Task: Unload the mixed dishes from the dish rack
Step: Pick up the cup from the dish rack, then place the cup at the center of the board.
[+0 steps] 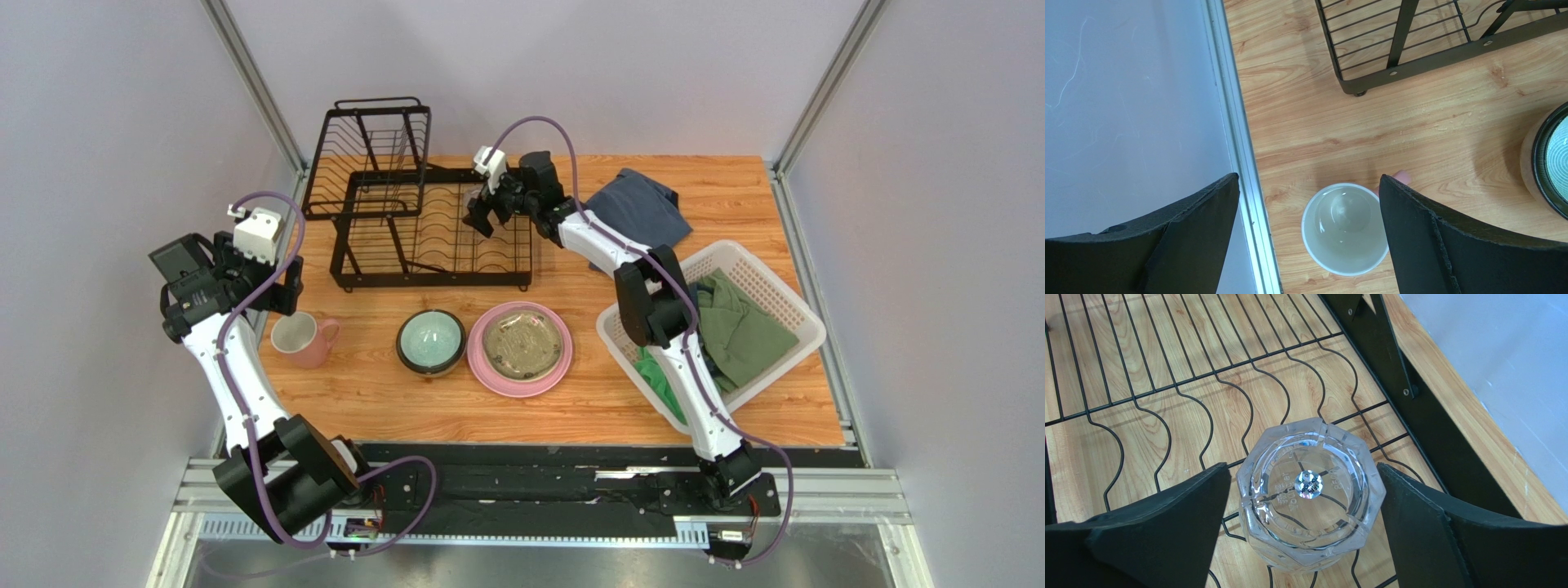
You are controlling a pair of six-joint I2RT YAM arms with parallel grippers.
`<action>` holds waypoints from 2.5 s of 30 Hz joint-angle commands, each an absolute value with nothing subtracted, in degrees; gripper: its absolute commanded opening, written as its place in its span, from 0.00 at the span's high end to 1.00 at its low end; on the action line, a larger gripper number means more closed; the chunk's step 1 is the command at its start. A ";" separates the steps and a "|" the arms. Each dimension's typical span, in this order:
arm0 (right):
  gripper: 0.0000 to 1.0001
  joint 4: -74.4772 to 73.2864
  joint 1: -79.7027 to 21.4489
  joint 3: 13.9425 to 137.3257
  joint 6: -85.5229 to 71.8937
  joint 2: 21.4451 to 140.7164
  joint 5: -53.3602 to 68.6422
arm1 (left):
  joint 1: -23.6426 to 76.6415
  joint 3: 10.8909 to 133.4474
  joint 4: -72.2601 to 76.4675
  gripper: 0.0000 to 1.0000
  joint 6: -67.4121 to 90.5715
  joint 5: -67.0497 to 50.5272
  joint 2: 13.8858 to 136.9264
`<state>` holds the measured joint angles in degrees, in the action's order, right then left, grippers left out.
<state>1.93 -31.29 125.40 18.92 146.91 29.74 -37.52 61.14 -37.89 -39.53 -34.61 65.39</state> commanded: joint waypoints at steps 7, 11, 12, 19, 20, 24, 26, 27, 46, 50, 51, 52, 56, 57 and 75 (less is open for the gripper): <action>0.28 2.29 -31.20 128.15 19.86 147.39 31.20 | -38.06 62.32 -36.91 0.08 -40.61 -34.98 65.39; 0.37 1.50 -31.20 128.06 20.04 146.34 31.03 | -37.97 62.14 -37.09 0.08 -40.61 -35.42 65.21; 0.41 1.32 -31.29 127.97 20.04 146.08 31.03 | -37.97 62.14 -37.09 0.08 -40.52 -35.42 65.13; 0.85 0.62 -31.29 126.48 18.64 142.56 29.89 | -37.97 62.66 -38.58 0.08 -40.08 -37.61 62.85; 0.87 0.62 -31.29 126.13 18.46 142.12 29.45 | -38.06 62.67 -38.76 0.08 -40.08 -37.79 62.49; 0.95 0.27 -31.38 124.98 17.93 139.66 28.66 | -37.97 62.93 -39.64 0.08 -39.99 -38.58 61.17; 0.98 -0.08 -31.38 124.98 17.49 138.52 28.13 | -37.97 63.11 -40.34 0.08 -39.99 -39.02 60.30; 1.00 -1.48 -31.38 124.89 17.32 138.17 28.04 | -37.97 63.19 -40.43 0.08 -39.90 -39.02 60.12; 1.00 -17.48 -31.38 130.70 4.06 129.03 23.38 | -35.09 67.59 -50.27 0.13 -39.38 -50.72 55.55; 1.00 -21.26 -31.29 129.03 0.45 124.90 23.12 | -28.75 67.33 -50.80 0.14 -37.62 -48.61 52.92; 1.00 -22.66 -31.29 128.68 -1.82 124.20 23.12 | -27.35 67.06 -50.80 0.14 -37.18 -47.65 51.87; 1.00 -23.46 -31.20 128.06 -2.80 122.71 23.20 | -24.29 67.15 -50.80 0.14 -36.39 -47.20 51.33; 1.00 -26.63 -30.68 125.52 -10.26 118.92 24.78 | -17.15 66.27 -49.58 0.14 -34.37 -45.71 49.05; 1.00 -27.33 -30.50 124.55 -11.33 118.13 25.31 | -15.75 65.83 -48.35 0.14 -33.84 -44.57 48.35; 1.00 -22.95 -26.54 111.98 -37.34 111.53 47.18 | 16.77 48.69 -11.08 0.16 -29.09 -18.73 42.71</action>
